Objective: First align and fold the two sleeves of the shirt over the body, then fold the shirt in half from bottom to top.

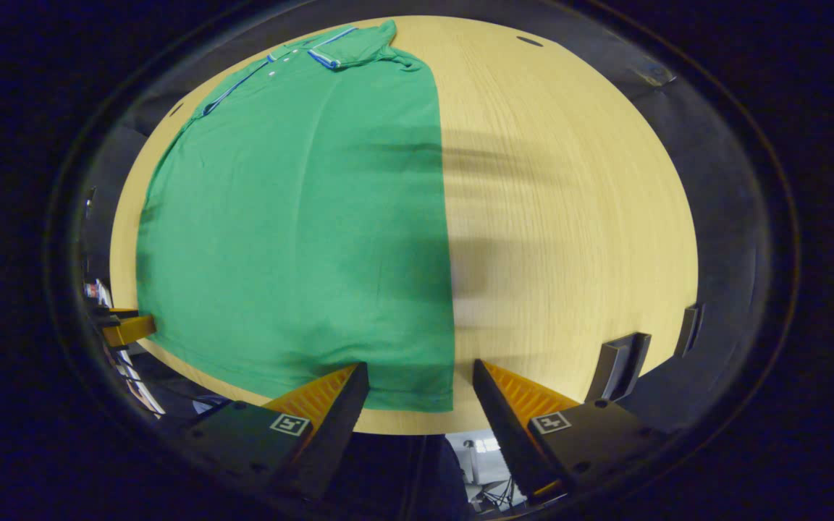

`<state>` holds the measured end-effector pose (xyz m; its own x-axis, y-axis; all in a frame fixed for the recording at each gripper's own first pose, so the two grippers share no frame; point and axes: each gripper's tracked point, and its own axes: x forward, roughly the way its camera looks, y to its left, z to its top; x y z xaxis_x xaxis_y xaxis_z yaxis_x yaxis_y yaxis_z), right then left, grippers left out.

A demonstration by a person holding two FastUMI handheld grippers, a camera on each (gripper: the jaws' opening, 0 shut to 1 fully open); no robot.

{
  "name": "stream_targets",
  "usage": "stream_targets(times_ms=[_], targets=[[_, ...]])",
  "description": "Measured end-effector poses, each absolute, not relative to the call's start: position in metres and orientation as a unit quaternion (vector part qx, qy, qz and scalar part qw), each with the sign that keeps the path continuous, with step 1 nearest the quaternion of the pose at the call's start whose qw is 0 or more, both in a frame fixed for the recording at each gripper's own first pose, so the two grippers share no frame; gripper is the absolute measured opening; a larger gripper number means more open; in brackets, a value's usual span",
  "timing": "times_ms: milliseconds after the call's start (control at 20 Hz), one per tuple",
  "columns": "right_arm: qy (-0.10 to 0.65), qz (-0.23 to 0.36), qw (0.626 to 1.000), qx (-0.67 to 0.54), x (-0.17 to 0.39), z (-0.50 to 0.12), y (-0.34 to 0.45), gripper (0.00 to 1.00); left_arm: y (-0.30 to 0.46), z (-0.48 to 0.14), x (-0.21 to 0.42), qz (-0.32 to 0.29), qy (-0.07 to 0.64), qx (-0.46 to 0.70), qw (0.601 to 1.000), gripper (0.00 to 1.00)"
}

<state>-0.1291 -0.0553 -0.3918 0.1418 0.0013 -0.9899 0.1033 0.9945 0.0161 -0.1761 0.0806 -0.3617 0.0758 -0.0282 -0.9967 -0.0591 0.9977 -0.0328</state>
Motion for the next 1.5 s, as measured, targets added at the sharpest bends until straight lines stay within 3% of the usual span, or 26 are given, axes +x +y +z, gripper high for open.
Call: stream_targets(times_ms=[50, 150, 200, 250, 300, 350, 400, 500, 650, 800, 1100, 1150, 1200, 1500], targets=[[0.658, -0.037, 0.751, 0.044, -0.128, -0.392, -0.053, 0.88, 0.079, -0.362, -0.176, 0.013, 0.681, -0.036, 0.731, 0.92], [0.662, -0.044, 0.746, 0.054, -0.128, -0.392, -0.047, 0.60, 0.076, -0.361, -0.178, 0.010, 0.683, -0.034, 0.730, 0.87], [0.664, -0.042, 0.745, 0.051, -0.128, -0.392, -0.044, 0.51, 0.075, -0.362, -0.178, 0.009, 0.685, -0.034, 0.728, 0.90], [0.664, -0.038, 0.746, 0.046, -0.127, -0.392, -0.041, 0.37, 0.072, -0.362, -0.176, 0.006, 0.686, -0.033, 0.727, 0.80], [0.665, -0.036, 0.744, 0.041, -0.127, -0.392, -0.040, 0.36, 0.069, -0.362, -0.176, 0.002, 0.686, -0.029, 0.727, 0.69], [0.665, -0.034, 0.745, 0.037, -0.127, -0.393, -0.040, 0.28, 0.066, -0.362, -0.176, 0.000, 0.686, -0.027, 0.727, 0.56], [0.667, -0.032, 0.743, 0.037, -0.128, -0.393, -0.040, 0.28, 0.064, -0.362, -0.176, -0.002, 0.685, -0.027, 0.728, 0.60], [0.669, -0.029, 0.742, 0.042, -0.128, -0.393, -0.041, 0.28, 0.060, -0.362, -0.175, -0.004, 0.685, -0.025, 0.729, 0.40], [0.668, -0.025, 0.743, 0.036, -0.127, -0.393, -0.040, 0.24, 0.057, -0.362, -0.173, -0.011, 0.681, -0.026, 0.732, 0.27], [0.668, -0.019, 0.743, 0.027, -0.128, -0.393, -0.041, 0.28, 0.055, -0.361, -0.174, -0.020, 0.679, -0.034, 0.734, 0.11], [0.666, -0.027, 0.745, 0.039, -0.123, -0.392, -0.042, 0.24, 0.052, -0.362, -0.172, -0.015, 0.673, -0.029, 0.739, 0.07], [0.666, -0.029, 0.744, 0.040, -0.125, -0.391, -0.038, 0.02, 0.051, -0.362, -0.170, -0.015, 0.675, -0.025, 0.737, 0.07], [0.668, -0.016, 0.743, 0.022, -0.126, -0.393, -0.039, 0.00, 0.050, -0.363, -0.171, -0.016, 0.675, -0.023, 0.737, 0.07], [0.652, 0.008, 0.758, 0.008, -0.127, -0.383, -0.036, 0.03, 0.047, -0.357, -0.175, -0.020, 0.660, -0.065, 0.749, 0.05]])
